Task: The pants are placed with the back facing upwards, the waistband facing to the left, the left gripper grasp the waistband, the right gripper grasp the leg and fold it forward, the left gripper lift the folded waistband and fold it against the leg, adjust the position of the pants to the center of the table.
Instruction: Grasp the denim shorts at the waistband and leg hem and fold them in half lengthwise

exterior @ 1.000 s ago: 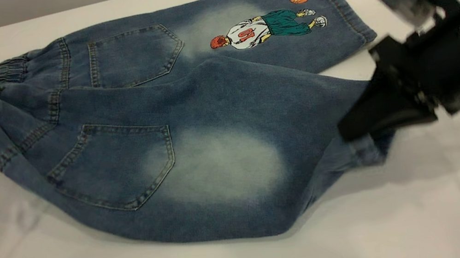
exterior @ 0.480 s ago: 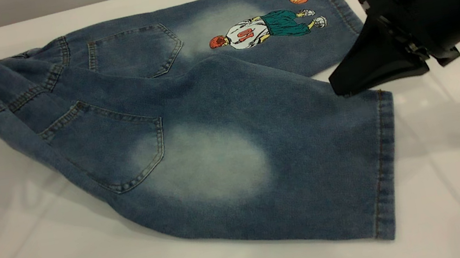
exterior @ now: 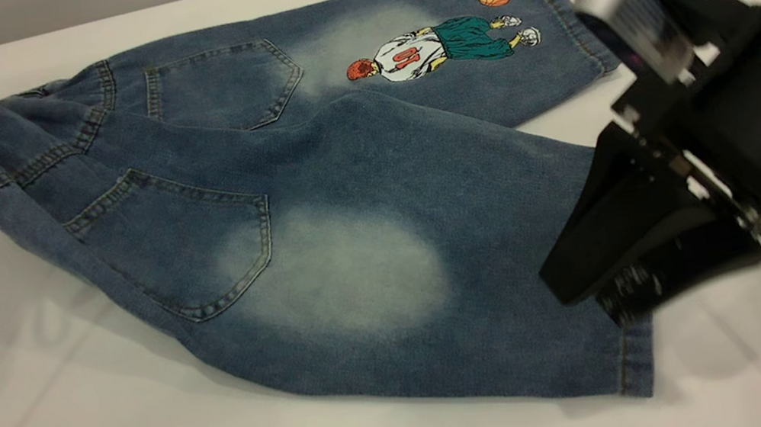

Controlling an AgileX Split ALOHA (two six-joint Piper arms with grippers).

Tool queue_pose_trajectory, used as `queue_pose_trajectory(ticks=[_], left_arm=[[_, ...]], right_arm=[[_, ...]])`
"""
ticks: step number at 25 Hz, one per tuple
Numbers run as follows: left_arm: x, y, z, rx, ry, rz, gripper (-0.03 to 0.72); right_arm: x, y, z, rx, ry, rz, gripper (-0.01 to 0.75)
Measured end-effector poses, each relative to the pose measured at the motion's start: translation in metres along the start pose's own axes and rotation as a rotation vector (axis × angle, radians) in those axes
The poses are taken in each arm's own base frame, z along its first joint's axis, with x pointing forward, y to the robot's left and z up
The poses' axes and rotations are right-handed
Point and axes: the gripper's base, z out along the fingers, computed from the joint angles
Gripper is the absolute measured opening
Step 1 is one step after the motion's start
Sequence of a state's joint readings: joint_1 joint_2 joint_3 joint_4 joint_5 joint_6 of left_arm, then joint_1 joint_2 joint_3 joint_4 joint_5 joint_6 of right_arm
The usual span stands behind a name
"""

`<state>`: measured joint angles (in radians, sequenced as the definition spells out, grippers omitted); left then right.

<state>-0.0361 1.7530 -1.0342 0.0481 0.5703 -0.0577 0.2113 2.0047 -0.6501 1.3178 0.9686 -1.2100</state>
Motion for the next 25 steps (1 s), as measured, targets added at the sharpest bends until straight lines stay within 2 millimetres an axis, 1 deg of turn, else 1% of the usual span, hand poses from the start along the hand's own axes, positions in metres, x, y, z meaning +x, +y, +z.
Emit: queue_pose_trajectory(ticks=[2,5,14,25], left_arm=[[0.0,0.0,0.0,0.001,0.0,-0.001,0.078],[0.0,0.0,0.0,0.001,0.001,-0.002,0.078],[0.0,0.0,0.0,0.002,0.001,-0.003,0.078],[0.001,0.0,0.0,0.001,0.006,-0.004,0.078]], right_arm=[[0.004,-0.004,0.001,0.024,-0.013,0.036,0.502],[0.01,-0.01,0.004,0.067,-0.016,0.073,0.545],[0.022,-0.03,0.022,0.028,0.074,0.177,0.55],[0.026,-0.049,0.039,-0.014,0.067,0.206,0.55]])
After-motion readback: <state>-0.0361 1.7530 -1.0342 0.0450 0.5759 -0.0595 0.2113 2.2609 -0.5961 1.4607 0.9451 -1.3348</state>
